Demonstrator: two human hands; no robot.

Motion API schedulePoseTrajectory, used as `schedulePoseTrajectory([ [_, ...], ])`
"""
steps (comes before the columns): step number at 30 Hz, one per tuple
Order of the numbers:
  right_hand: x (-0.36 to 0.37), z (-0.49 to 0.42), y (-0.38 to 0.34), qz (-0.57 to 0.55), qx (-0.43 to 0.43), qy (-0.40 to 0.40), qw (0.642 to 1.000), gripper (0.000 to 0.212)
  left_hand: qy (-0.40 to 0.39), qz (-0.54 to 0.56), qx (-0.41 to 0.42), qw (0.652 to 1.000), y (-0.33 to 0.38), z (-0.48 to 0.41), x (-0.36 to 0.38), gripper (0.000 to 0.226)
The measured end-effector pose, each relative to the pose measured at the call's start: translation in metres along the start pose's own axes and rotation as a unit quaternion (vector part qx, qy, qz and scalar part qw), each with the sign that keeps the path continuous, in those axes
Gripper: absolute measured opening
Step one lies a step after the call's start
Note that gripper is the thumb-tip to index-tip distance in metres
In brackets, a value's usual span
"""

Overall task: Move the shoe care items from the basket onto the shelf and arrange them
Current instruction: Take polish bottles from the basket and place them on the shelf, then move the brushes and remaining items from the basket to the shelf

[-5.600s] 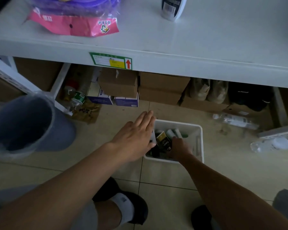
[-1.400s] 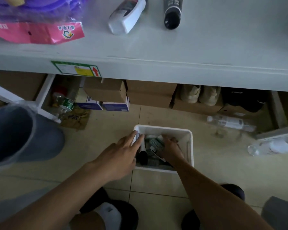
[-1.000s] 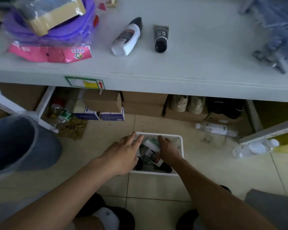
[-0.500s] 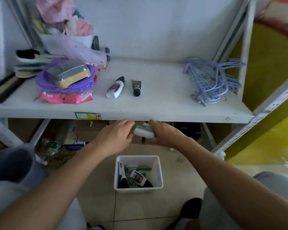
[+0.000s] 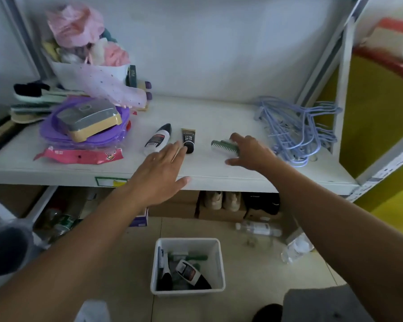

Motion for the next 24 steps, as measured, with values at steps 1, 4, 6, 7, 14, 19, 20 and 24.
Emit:
schedulePoseTrajectory([
  [1, 0.008, -0.008, 0.005, -0.002, 0.008, -0.001, 1.000, 0.066, 0.000, -0.008, 0.000, 1.000, -0.003, -0.003, 0.002, 0.081],
  [4, 0.031, -0.031, 0.021, -0.009, 0.047, -0.009, 0.999, 0.075, 0.001, -0.013, -0.005, 1.000, -0.009, -0.011, 0.006, 0.083],
  [6, 0.041, -0.048, 0.032, -0.007, 0.075, 0.005, 0.997, 0.076, 0.002, -0.013, -0.015, 1.000, -0.013, -0.017, 0.009, 0.084],
  [7, 0.045, -0.055, 0.036, -0.006, 0.088, 0.018, 0.996, 0.076, 0.004, -0.016, -0.023, 1.000, -0.014, -0.020, 0.010, 0.084],
  [14, 0.047, -0.067, 0.037, 0.041, 0.096, 0.048, 0.993, 0.072, 0.011, -0.026, -0.027, 0.999, -0.009, -0.024, 0.013, 0.083],
  [19, 0.032, -0.031, 0.016, 0.049, 0.069, 0.038, 0.996, 0.076, 0.028, -0.009, -0.017, 0.999, 0.000, -0.016, 0.001, 0.082],
  [20, 0.027, -0.021, 0.009, 0.055, 0.060, 0.045, 0.996, 0.078, 0.026, 0.002, -0.020, 0.999, 0.002, -0.013, -0.001, 0.082],
  [24, 0.001, 0.017, -0.025, 0.056, 0.030, 0.071, 0.995, 0.075, 0.003, 0.040, -0.032, 0.999, 0.013, 0.018, -0.005, 0.079],
])
Point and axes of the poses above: each hand's wrist, its own z-axis away from the middle knuckle, its own x-axis out of the palm, y = z × x, the point moved 6 cm from there along -z, towards the middle knuckle, and after that the axes turned 13 degrees about y, right-handed, at the moved point
